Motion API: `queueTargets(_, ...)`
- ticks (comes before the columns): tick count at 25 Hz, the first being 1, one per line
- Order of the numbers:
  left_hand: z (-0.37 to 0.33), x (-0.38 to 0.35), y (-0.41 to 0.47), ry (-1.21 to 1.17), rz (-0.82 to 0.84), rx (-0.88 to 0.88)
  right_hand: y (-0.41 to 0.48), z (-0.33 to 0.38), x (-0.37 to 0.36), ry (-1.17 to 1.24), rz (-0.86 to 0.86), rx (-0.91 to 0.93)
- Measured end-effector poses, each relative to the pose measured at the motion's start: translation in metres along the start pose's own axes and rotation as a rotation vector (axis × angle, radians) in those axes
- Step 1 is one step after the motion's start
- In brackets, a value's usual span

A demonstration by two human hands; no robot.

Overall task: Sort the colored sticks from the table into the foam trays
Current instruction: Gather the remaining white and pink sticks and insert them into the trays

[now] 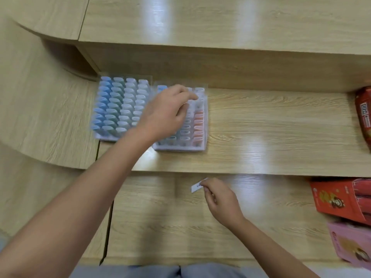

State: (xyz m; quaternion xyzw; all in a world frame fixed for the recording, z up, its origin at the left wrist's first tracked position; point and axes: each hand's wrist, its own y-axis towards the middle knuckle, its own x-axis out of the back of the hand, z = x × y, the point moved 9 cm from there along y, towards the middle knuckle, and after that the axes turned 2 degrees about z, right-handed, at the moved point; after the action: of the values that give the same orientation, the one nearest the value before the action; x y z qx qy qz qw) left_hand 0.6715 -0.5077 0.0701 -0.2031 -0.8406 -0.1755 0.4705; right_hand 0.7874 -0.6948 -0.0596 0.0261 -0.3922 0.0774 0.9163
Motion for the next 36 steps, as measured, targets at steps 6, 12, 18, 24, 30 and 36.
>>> queueTargets(6, 0.007, -0.023, -0.111, -0.328, -0.111, 0.146, 0.014, -0.049, -0.089, -0.377, 0.394, -0.015)
queueTargets(12, 0.029, -0.078, -0.194, -0.403, 0.136, 0.493, 0.009, -0.055, -0.119, -0.430, 0.429, -0.001)
queueTargets(18, 0.038, -0.097, -0.209, -0.288, 0.258, 0.503, 0.002, -0.021, -0.092, -0.057, 0.531, -0.084)
queueTargets(24, 0.014, -0.088, -0.180, 0.057, 0.296, 0.128, 0.041, 0.056, 0.063, 0.354, 0.147, -0.010)
queueTargets(30, -0.017, -0.030, -0.118, 0.103, 0.088, -0.043, 0.125, 0.073, 0.165, 0.301, -0.282, 0.102)
queueTargets(36, 0.009, 0.001, -0.057, 0.262, 0.030, -0.011, 0.174, 0.074, 0.137, 0.001, -0.285, 0.251)
